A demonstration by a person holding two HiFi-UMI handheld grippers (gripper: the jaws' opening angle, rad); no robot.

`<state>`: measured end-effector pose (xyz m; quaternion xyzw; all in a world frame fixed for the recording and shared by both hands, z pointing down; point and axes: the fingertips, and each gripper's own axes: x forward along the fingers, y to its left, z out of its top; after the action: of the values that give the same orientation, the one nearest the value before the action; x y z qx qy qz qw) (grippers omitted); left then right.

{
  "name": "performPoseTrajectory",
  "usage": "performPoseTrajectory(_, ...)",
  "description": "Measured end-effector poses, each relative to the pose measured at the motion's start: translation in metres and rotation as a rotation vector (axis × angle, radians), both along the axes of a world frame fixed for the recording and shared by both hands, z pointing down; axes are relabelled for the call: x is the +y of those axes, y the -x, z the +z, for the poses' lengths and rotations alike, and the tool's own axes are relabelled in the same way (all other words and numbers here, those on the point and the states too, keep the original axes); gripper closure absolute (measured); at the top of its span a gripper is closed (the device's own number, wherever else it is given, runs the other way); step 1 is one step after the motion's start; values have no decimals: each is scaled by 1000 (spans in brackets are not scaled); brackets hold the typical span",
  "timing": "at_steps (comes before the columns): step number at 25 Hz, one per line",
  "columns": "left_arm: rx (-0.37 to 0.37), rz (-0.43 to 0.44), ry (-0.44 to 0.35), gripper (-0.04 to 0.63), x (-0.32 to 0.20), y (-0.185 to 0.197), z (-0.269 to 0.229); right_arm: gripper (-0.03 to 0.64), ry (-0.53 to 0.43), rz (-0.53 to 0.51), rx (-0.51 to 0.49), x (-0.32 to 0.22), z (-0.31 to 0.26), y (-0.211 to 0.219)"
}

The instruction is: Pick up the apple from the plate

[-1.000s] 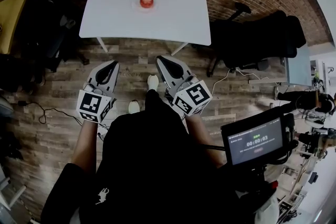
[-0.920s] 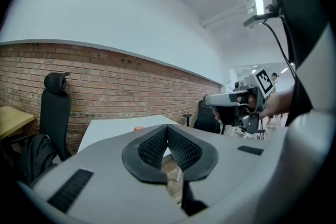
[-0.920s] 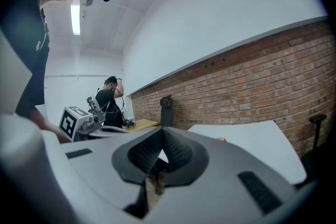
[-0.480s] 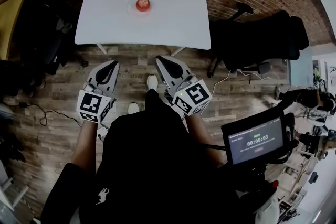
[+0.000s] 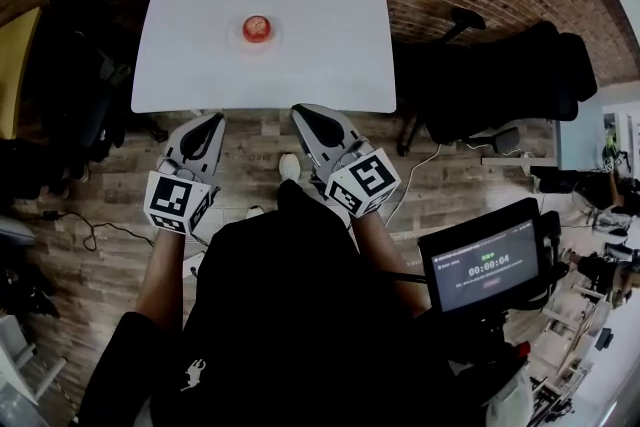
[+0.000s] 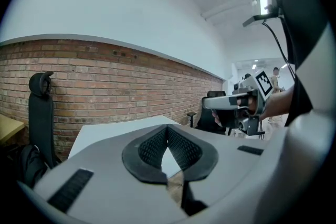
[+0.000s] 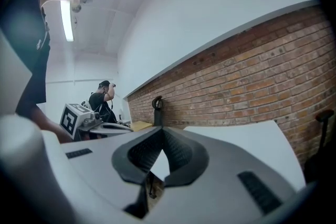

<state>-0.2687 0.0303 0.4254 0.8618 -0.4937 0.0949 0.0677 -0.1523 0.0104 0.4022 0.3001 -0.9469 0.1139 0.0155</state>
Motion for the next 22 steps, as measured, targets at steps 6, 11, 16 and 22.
performPoseTrajectory(6, -15, -14, -3, 589, -39, -19, -8, 614, -8, -21, -12, -42, -9, -16)
performPoseTrajectory(11, -17, -35, 0, 589, -66, -32, -9, 614, 6, -47, -13, -69, -2, -28)
performPoseTrajectory(16, -24, -65, 12, 589, -89, -30, -6, 614, 2, -85, -13, -98, -4, -24)
performPoseTrajectory(22, -22, -89, 18, 589, -122, -37, -6, 614, 15, -109, -8, -132, 0, -31)
